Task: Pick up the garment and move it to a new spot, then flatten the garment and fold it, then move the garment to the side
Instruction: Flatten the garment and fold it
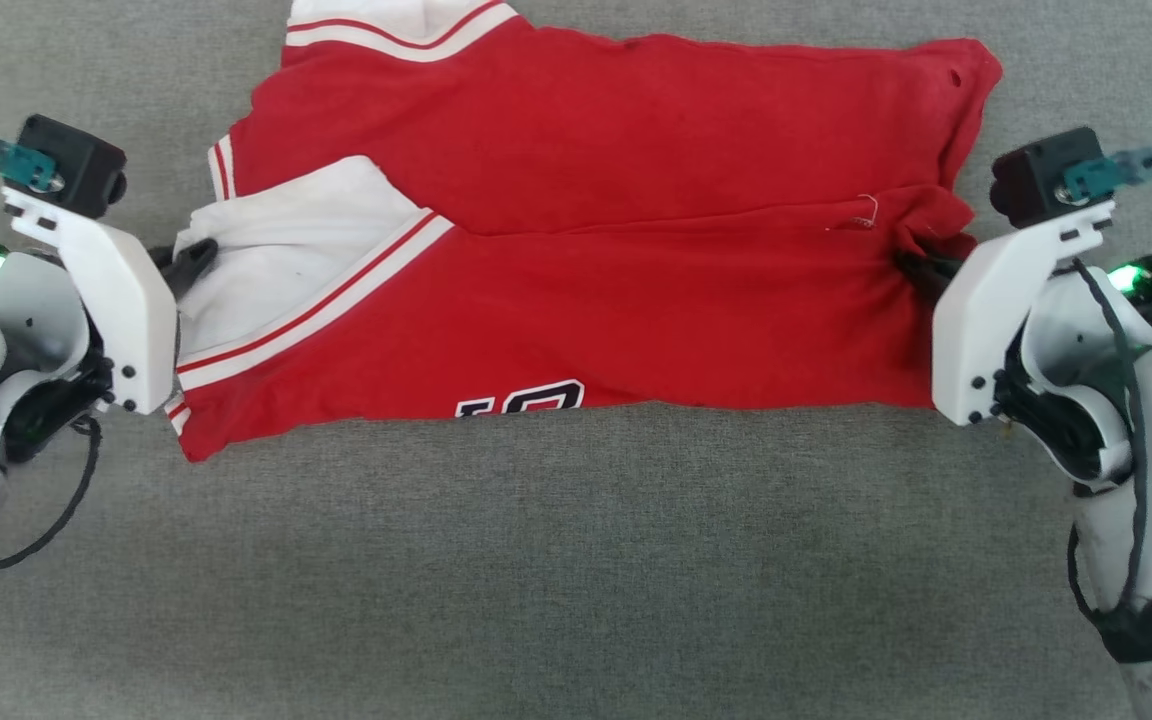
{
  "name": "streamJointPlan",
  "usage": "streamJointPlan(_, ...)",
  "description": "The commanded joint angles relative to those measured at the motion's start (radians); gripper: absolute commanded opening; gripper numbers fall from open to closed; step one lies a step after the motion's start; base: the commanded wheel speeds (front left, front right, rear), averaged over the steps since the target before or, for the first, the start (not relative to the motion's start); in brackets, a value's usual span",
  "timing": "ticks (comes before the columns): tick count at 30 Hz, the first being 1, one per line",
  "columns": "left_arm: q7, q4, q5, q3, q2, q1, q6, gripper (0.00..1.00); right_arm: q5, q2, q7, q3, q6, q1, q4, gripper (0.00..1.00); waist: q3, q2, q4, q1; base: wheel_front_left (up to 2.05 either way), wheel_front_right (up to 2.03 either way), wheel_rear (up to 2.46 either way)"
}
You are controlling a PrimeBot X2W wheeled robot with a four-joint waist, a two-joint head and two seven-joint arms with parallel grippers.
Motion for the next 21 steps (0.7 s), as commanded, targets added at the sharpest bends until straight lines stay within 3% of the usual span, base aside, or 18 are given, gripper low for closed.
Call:
streamJointPlan(1, 0.004, 0.011, -0.008, -0.004, -0.004, -0.018, -0.005, 0.0, -0.005, 0.004, 0.002, 0.01, 0.0, 0.002, 0.023, 0.0, 0.002, 0.0, -0.002, 0.0, 0.0, 0.0, 0.0)
streamJointPlan(3, 0.014, 0.036, -0.037, -0.022, -0.02, -0.027, -0.004, 0.0, 0.001, -0.001, -0.003, 0.043, 0.0, -0.015, 0.037, 0.25, 0.004, 0.0, -0.003, 0.0, 0.0, 0.0, 0.0)
streamJointPlan(4, 0.016, 0.039, -0.039, -0.031, -0.022, -0.031, -0.005, 0.13, 0.006, -0.006, -0.011, 0.053, 0.0, -0.024, 0.041, 0.48, 0.004, 0.0, -0.003, 0.0, 0.0, 0.0, 0.0)
streamJointPlan(5, 0.006, 0.041, -0.051, -0.035, -0.02, -0.04, -0.005, 0.29, 0.009, -0.009, -0.014, 0.054, 0.0, -0.029, 0.046, 1.0, 0.002, 0.0, -0.004, 0.0, 0.0, 0.0, 0.0)
streamJointPlan(6, -0.003, 0.041, -0.062, -0.036, -0.016, -0.048, -0.005, 0.51, 0.013, -0.009, -0.016, 0.057, 0.0, -0.033, 0.048, 1.0, -0.002, 0.0, -0.004, 0.0, 0.0, 0.0, 0.0)
streamJointPlan(7, -0.008, 0.038, -0.069, -0.039, -0.008, -0.053, -0.005, 0.93, 0.016, -0.011, -0.018, 0.057, 0.0, -0.037, 0.049, 1.0, -0.006, 0.0, -0.004, 0.0, 0.0, 0.0, 0.0)
streamJointPlan(8, -0.008, 0.037, -0.081, -0.04, 0.001, -0.056, -0.005, 1.0, 0.015, -0.015, -0.023, 0.056, 0.0, -0.04, 0.045, 1.0, -0.011, 0.0, -0.003, 0.0, 0.0, 0.0, 0.0)
streamJointPlan(15, 0.001, -0.001, -0.141, -0.024, 0.06, -0.034, 0.01, 1.0, 0.015, -0.007, -0.086, 0.002, 0.0, 0.004, -0.044, 1.0, -0.055, 0.0, 0.005, 0.0, 0.0, 0.0, 0.0)
streamJointPlan(17, 0.008, -0.035, -0.16, -0.016, 0.076, -0.015, 0.028, 1.0, 0.005, 0.004, -0.122, -0.031, 0.0, 0.025, -0.081, 1.0, -0.07, 0.0, 0.006, 0.0, 0.0, 0.0, 0.0)
streamJointPlan(21, 0.032, -0.182, -0.192, -0.015, 0.135, 0.057, 0.106, 1.0, -0.041, 0.051, -0.225, -0.114, 0.0, 0.092, -0.172, 1.0, -0.096, 0.0, 0.008, 0.0, 0.0, 0.0, 0.0)
